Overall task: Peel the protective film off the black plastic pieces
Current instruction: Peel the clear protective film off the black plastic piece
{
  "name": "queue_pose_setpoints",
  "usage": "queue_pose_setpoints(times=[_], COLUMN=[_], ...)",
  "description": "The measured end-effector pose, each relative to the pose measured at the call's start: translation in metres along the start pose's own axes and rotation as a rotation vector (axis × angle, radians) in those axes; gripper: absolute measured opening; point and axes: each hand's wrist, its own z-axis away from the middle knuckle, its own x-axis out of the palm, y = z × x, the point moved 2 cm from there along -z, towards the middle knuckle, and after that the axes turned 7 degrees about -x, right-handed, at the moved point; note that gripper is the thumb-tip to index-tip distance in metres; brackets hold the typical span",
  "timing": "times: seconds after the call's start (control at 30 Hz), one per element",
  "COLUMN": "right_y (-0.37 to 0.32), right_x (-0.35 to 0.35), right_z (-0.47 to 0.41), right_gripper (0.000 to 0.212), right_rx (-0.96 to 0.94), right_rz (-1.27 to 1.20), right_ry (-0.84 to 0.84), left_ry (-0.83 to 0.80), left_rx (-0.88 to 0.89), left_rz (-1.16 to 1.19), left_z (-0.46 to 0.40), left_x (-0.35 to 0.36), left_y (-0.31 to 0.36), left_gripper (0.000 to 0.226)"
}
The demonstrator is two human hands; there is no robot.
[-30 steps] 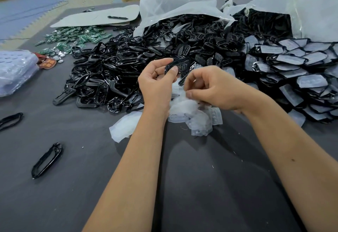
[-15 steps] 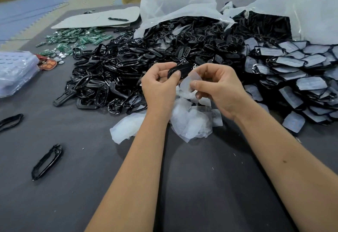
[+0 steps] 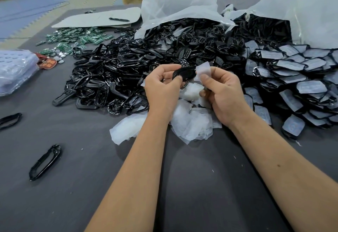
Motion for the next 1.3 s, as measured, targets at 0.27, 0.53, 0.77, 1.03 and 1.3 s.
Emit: queue_pose_setpoints(times=[0.27,0.53,0.77,1.03,1.3], right_y=[0.0023,0.0027,0.0020,0.0006,-0.0002], right_x=[-0.0005,-0.0024,-0.0010,-0.0035,-0.0046], right_z=[-0.0011,-0.0023,-0.0008,-0.0025,-0.0023], right_gripper=[0.011,0.010,0.011,0.017,0.018], right_rx=[-0.181,-0.266,-0.298,-0.288,-0.289], right_rz=[0.242,0.404,0.436,0.499,0.459], right_ry=[0.138,0.212,0.262,0.353,0.378], left_ry=[-0.023,-0.073,-0.105,-0.169,-0.186], left_rx=[0.008,0.027,0.045,0.012,-0.028], left_rz=[-0.002,-0.040,-0.063,0.090,0.157], left_z=[-0.0004,-0.0011,-0.0024,-0.0003,0.0021], left_x=[0.0002,0.0011,0.0007,0.0042,0.0052], left_y=[-0.0009,-0.0020,-0.0020,0.0007,0.0010], left_gripper=[0.030,0.032,0.028,0.031,0.032])
